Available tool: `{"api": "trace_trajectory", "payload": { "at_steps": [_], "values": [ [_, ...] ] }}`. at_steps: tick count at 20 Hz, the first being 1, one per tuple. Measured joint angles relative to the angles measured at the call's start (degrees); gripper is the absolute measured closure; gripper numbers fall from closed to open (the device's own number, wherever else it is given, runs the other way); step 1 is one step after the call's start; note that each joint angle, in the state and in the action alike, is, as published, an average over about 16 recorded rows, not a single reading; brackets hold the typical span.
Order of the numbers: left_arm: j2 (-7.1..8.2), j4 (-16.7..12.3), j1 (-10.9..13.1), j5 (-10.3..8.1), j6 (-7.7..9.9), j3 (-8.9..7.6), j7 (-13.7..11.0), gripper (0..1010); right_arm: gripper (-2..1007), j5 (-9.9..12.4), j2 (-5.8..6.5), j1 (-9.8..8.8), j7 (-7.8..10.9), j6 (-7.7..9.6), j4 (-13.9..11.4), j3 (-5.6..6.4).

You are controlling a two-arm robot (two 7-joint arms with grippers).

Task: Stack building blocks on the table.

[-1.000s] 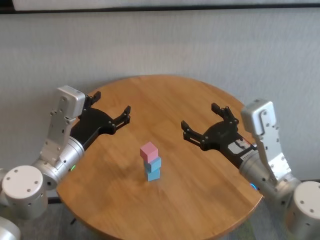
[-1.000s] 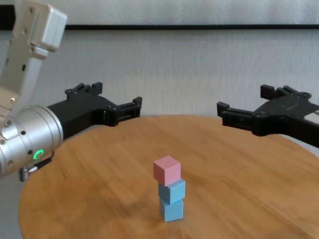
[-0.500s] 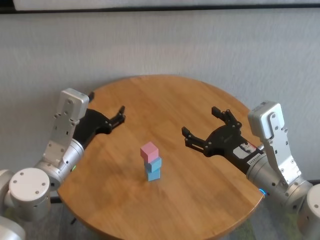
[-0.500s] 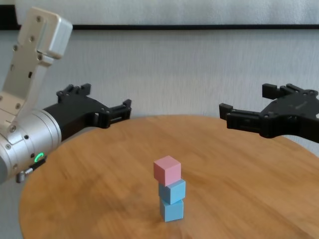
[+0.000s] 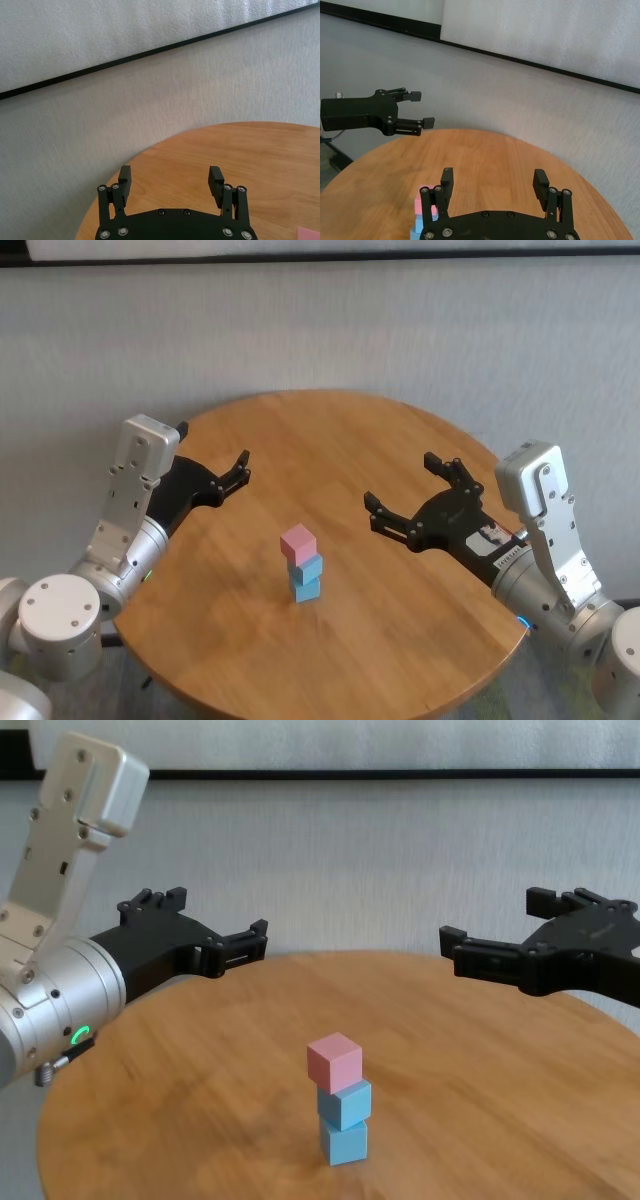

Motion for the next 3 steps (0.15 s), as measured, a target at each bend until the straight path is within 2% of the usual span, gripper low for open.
{"api": "trace_trajectory", "payload": {
  "at_steps": [3],
  "values": [
    [0.04,0.0,-0.02,-0.16,0.02,0.03,-0.17,10,0,-0.03,-0.11,0.02,-0.06,-0.06,0.08,0.02]
  ]
}}
